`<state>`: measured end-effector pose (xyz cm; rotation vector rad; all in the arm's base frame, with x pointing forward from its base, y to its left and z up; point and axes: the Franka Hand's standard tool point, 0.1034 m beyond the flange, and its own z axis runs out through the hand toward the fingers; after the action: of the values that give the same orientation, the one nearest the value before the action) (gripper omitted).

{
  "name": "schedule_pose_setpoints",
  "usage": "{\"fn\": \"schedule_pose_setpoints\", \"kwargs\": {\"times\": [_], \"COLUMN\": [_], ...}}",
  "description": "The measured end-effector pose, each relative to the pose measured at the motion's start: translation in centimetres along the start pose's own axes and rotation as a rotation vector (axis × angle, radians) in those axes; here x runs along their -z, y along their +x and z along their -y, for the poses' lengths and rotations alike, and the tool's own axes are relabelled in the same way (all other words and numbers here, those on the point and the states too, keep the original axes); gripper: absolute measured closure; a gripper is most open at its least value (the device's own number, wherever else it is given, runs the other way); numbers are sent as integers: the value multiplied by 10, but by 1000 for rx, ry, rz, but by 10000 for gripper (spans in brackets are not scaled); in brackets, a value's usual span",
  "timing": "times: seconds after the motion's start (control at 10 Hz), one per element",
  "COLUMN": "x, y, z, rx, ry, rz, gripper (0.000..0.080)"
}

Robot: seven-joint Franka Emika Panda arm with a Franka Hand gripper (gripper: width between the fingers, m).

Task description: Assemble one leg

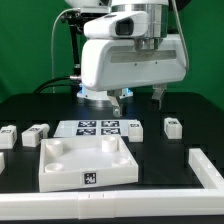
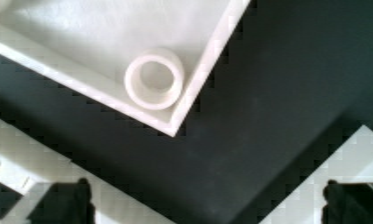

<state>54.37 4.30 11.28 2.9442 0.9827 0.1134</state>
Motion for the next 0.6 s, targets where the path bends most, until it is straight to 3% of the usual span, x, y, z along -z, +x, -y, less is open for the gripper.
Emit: {"fn": "schedule_pose_setpoints", "kwargs": {"times": [0.6], "x": [-1], "y": [-1], "z": [1], "rx": [0], "ry": [2], "rz": [1], "gripper": [150]}}
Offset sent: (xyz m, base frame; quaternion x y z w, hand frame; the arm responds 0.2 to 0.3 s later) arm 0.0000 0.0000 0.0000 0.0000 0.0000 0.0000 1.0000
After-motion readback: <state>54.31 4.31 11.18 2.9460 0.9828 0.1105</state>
